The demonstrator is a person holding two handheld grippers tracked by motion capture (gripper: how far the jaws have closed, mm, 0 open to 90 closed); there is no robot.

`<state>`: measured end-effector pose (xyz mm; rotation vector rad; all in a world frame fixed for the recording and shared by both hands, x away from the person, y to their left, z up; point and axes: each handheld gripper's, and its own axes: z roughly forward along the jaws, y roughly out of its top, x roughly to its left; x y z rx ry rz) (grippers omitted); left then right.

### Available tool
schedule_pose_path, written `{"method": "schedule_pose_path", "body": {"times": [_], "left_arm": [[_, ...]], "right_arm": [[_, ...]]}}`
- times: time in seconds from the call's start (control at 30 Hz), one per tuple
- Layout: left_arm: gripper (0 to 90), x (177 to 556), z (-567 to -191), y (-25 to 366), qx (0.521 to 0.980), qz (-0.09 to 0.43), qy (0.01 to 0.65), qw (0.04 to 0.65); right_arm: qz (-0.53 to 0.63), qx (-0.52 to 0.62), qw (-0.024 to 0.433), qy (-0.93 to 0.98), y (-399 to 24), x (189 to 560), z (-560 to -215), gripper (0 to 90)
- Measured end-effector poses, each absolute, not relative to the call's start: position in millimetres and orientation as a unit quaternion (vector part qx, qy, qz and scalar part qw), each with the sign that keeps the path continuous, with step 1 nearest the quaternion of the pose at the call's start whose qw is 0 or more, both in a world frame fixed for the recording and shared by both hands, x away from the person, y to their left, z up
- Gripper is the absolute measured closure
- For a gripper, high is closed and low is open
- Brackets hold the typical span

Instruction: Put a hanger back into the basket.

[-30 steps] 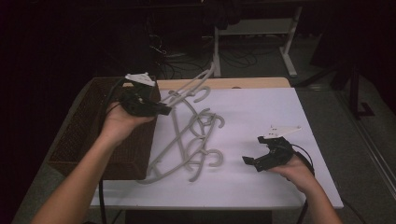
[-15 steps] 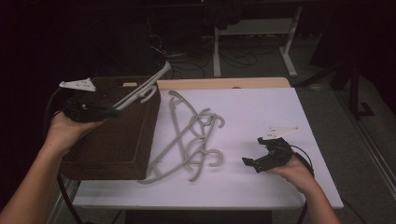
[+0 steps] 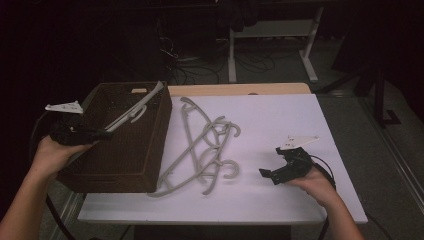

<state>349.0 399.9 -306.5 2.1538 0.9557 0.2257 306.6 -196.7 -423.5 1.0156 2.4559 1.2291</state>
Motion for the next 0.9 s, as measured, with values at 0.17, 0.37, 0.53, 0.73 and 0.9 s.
{"method": "schedule_pose_path", "body": {"times": [0.17,0.37,0.53,0.73,0.9], "left_arm": [[81.8,356.1,-317.3,401.2,0.851,0.079,0.368,0.366],[81.6,360.4,-329.7,410.0,0.854,0.061,0.373,0.358],[80.1,364.8,-344.3,408.3,0.862,0.064,0.375,0.335],[55.8,365.9,-345.4,413.4,0.846,0.078,0.397,0.348],[44.7,364.4,-336.1,410.7,0.830,0.083,0.399,0.381]], "right_arm": [[0.414,0.345,0.108,0.835,-196.3,306.7,-424.3,0.0],[0.413,0.346,0.108,0.836,-196.0,307.1,-424.7,0.0],[0.412,0.345,0.107,0.836,-195.8,307.1,-424.8,0.0],[0.413,0.346,0.107,0.836,-196.5,307.1,-424.7,0.0],[0.416,0.348,0.106,0.833,-196.3,307.2,-424.1,0.0]]}}
